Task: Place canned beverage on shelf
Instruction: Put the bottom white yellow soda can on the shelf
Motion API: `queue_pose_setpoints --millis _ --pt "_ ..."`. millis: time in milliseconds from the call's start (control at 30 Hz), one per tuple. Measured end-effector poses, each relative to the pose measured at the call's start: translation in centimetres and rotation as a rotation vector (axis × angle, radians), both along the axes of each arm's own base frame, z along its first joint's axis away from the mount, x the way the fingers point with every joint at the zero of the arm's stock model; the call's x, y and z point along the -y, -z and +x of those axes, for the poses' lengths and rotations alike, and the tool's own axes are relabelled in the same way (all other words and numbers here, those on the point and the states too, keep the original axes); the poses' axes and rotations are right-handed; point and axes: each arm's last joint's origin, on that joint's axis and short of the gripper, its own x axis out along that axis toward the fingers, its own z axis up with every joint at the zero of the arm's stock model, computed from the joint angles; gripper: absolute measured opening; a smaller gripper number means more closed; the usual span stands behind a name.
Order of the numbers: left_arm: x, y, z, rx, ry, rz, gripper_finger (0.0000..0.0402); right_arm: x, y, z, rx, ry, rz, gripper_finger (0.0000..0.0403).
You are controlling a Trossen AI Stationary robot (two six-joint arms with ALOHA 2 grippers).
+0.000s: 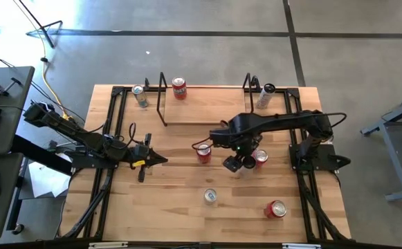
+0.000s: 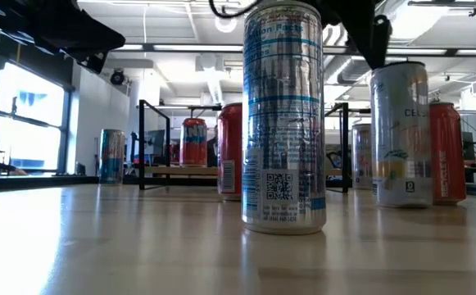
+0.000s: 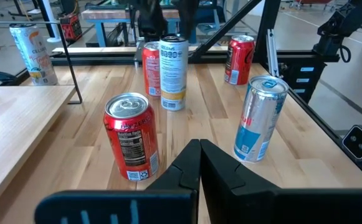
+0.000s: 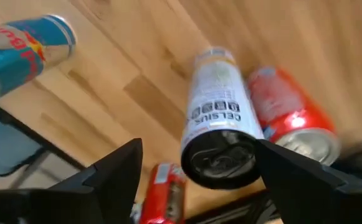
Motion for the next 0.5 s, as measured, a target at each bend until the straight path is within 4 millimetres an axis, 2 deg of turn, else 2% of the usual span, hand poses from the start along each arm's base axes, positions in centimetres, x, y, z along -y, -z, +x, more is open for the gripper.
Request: queue_pose_setpoints --millis 133,333,433,500 --pt "0.0 0.0 0.0 -0.001 0.009 -0.002 0.0 -0.7 -1.3 0.2 0.084 -0.169 -0.072 0.0294" --pt "0.0 0.0 0.0 -0.001 0.009 -0.002 0.0 -4.0 -3.6 0.0 0.213 -0.465 -0.211 0.0294" --pt "0.0 0.0 0.0 -0.001 0.01 -0.002 0.0 -6.0 -3.6 -0.5 0.223 -0.559 -0.283 0.0294" --pt "0.0 0.0 0.0 -0.001 0.01 -0.002 0.0 -7.2 -2.8 -1.0 0.197 -0.607 -0.317 0.0294"
